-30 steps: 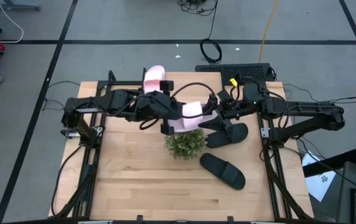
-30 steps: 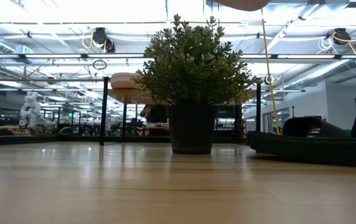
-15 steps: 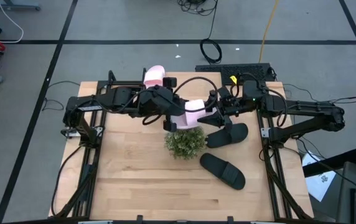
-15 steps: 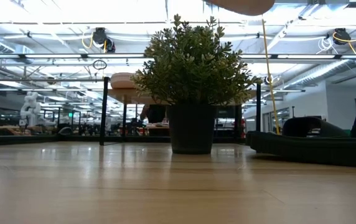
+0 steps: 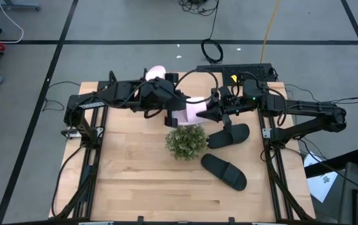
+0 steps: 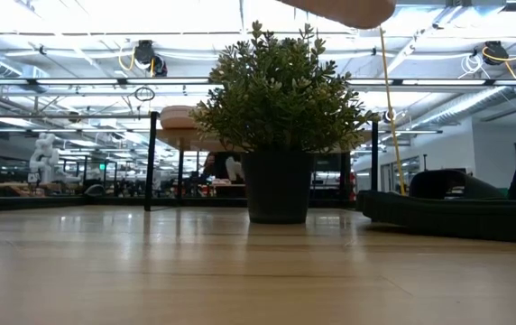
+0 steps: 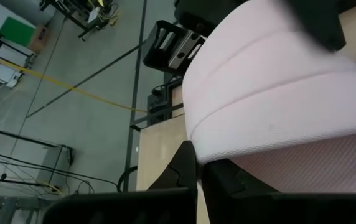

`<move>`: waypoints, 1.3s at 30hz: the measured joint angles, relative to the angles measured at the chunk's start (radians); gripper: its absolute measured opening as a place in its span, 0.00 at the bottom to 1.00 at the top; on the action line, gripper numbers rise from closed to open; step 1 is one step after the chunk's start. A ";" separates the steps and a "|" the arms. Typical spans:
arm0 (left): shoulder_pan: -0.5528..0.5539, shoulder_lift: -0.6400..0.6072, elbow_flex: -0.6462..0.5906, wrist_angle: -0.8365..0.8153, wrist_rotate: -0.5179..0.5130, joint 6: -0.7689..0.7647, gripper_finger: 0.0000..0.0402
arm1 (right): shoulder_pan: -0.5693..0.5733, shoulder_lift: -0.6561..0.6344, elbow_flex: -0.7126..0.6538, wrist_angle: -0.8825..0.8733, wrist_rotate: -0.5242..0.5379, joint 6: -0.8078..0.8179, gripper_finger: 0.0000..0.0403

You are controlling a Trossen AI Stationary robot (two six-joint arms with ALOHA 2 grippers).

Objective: Pick and place slides into the shelf
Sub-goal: Put the pink slipper on the shelf

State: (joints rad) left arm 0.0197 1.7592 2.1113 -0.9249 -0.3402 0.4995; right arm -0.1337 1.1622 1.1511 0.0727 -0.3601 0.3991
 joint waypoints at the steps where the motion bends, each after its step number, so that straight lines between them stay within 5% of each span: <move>1: 0.002 0.000 0.000 0.000 0.004 0.000 0.00 | 0.000 -0.001 0.000 0.000 0.000 -0.003 0.08; 7: 0.002 0.000 0.001 0.000 -0.009 0.025 0.01 | 0.001 -0.004 0.000 0.008 0.024 -0.027 0.01; 17: 0.001 -0.023 0.000 0.002 -0.285 0.109 0.13 | -0.012 -0.003 0.000 0.014 0.155 -0.063 0.01; 31: 0.013 -0.046 0.000 0.004 -0.333 0.074 0.18 | -0.010 -0.008 0.001 0.023 0.234 -0.127 0.00; 39: 0.012 -0.057 0.000 0.009 -0.417 0.015 0.18 | -0.009 -0.006 0.000 0.089 0.438 -0.133 0.00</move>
State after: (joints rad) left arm 0.0315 1.7023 2.1114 -0.9157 -0.7570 0.5147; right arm -0.1429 1.1561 1.1511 0.1619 0.0779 0.2663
